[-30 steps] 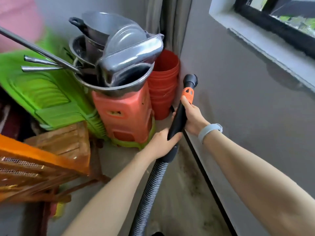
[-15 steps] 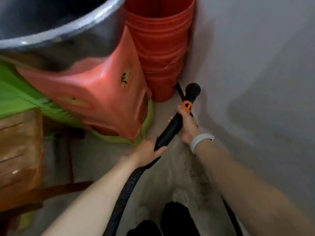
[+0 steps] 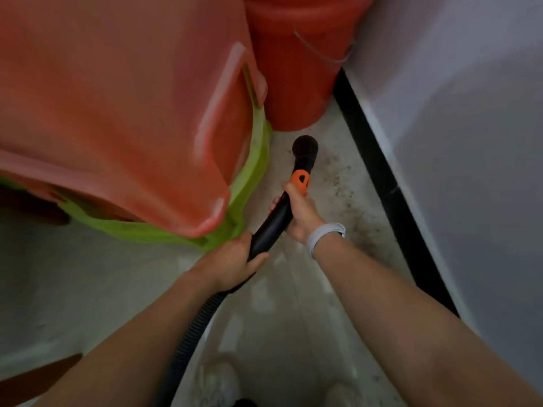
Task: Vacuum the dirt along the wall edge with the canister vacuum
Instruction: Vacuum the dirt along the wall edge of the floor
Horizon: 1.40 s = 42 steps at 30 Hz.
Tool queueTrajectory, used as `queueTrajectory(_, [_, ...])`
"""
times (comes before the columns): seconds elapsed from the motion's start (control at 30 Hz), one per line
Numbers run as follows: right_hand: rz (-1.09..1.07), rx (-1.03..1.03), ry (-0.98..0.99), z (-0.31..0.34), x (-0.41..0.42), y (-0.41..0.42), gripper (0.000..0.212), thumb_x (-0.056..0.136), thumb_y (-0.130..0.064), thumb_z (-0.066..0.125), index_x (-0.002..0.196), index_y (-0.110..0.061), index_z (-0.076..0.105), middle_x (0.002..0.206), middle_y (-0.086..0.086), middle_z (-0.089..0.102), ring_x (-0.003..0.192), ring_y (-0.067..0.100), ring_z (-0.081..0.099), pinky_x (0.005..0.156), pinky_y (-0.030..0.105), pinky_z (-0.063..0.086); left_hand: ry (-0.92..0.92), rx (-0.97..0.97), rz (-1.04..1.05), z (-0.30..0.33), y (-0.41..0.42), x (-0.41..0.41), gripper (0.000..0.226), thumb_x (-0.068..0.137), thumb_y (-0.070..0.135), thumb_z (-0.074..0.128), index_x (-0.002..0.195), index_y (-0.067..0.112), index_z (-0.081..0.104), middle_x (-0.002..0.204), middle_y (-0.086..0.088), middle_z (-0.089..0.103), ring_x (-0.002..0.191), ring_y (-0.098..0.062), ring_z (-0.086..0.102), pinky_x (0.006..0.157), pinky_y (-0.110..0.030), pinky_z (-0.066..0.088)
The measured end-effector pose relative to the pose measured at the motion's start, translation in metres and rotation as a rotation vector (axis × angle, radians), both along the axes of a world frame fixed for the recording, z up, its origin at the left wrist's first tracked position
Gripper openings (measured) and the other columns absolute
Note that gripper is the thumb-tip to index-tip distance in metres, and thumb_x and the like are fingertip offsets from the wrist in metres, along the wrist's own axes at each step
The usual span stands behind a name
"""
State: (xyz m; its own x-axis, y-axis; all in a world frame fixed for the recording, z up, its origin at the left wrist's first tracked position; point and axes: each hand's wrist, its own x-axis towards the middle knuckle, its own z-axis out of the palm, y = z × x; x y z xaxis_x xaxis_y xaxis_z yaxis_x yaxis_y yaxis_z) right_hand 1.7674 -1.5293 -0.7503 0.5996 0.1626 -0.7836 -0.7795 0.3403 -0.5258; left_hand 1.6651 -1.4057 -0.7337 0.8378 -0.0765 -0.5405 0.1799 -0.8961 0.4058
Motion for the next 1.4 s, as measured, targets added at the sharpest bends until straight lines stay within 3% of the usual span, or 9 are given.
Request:
queueTrajectory(0.07, [0.021,0.028,-0.001,-0.025,0.005,0.004,0.01,0.091,-0.014,0.055,0.086,-0.011,0.046,0.062,0.006,0.046,0.052,0.02,0.049,0.055,0.032,0.048,0.014,-0.005,-0.01,-0.026,0.003,0.003,0.052,0.095,0.049,0.043,0.127,0.008,0.037,0.102,-0.01,0.06,0.085,-0.025,0.06,0.067,-0.034,0.047])
queueTrajectory(0.2, [0.089,0.04,-0.039,-0.054,0.011,0.013,0.011,0.092,-0.011,0.053,0.086,-0.01,0.044,0.062,0.007,0.044,0.051,0.02,0.047,0.057,0.034,0.047,0.012,-0.029,0.029,-0.06,0.005,0.003,0.036,0.094,0.05,0.043,0.104,0.017,0.039,0.099,-0.009,0.06,0.077,-0.022,0.056,0.063,-0.032,0.043])
queueTrajectory(0.3, [0.09,0.031,-0.068,-0.063,0.023,0.015,0.013,0.092,-0.012,0.052,0.082,-0.01,0.044,0.06,0.007,0.044,0.049,0.019,0.047,0.053,0.03,0.048,-0.008,-0.024,0.029,-0.072,0.007,0.016,0.038,0.094,0.05,0.043,0.107,0.014,0.041,0.102,-0.01,0.06,0.085,-0.025,0.059,0.069,-0.034,0.047])
queueTrajectory(0.47, [0.061,-0.037,-0.108,-0.07,0.068,0.003,0.015,0.091,-0.02,0.057,0.088,-0.011,0.046,0.062,0.007,0.045,0.052,0.02,0.048,0.057,0.033,0.048,-0.088,-0.039,0.022,-0.086,-0.011,0.063,0.045,0.096,0.047,0.041,0.115,0.006,0.043,0.104,-0.015,0.06,0.081,-0.027,0.057,0.059,-0.029,0.035])
queueTrajectory(0.67, [0.038,-0.152,-0.135,-0.084,0.091,-0.022,0.022,0.089,-0.026,0.059,0.079,-0.01,0.048,0.052,0.004,0.047,0.044,0.017,0.05,0.047,0.028,0.047,-0.079,-0.109,-0.002,-0.101,-0.041,0.084,0.035,0.096,0.046,0.042,0.102,0.012,0.038,0.108,-0.014,0.058,0.087,-0.028,0.058,0.062,-0.031,0.038])
queueTrajectory(0.8, [-0.009,-0.23,-0.177,-0.079,0.11,-0.033,0.019,0.089,-0.019,0.057,0.079,-0.008,0.048,0.052,0.006,0.046,0.037,0.015,0.047,0.04,0.023,0.045,-0.071,-0.196,0.017,-0.103,-0.056,0.104,0.035,0.096,0.048,0.041,0.098,0.014,0.036,0.104,-0.014,0.059,0.075,-0.019,0.05,0.057,-0.029,0.032])
queueTrajectory(1.0, [-0.019,-0.382,-0.176,-0.074,0.123,-0.04,0.02,0.09,-0.018,0.057,0.076,-0.006,0.049,0.057,0.008,0.049,0.041,0.018,0.048,0.037,0.022,0.047,-0.059,-0.339,0.113,-0.108,-0.066,0.111,0.034,0.094,0.05,0.045,0.098,0.016,0.041,0.091,-0.003,0.056,0.073,-0.017,0.055,0.051,-0.022,0.038])
queueTrajectory(1.23, [-0.027,-0.442,-0.173,-0.076,0.106,-0.055,0.022,0.092,-0.021,0.056,0.101,-0.003,0.048,0.064,0.01,0.05,0.044,0.02,0.051,0.039,0.026,0.047,-0.021,-0.472,0.126,-0.111,-0.071,0.096,0.032,0.094,0.049,0.046,0.1,0.017,0.047,0.092,-0.001,0.06,0.075,-0.01,0.057,0.05,-0.006,0.039])
queueTrajectory(1.4, [-0.058,-0.318,-0.144,-0.074,0.086,-0.066,0.025,0.091,-0.023,0.059,0.101,-0.004,0.049,0.067,0.011,0.05,0.048,0.022,0.054,0.044,0.029,0.051,-0.009,-0.45,0.08,-0.103,-0.07,0.082,0.035,0.093,0.051,0.044,0.101,0.017,0.05,0.093,-0.002,0.062,0.079,-0.014,0.061,0.056,-0.016,0.042])
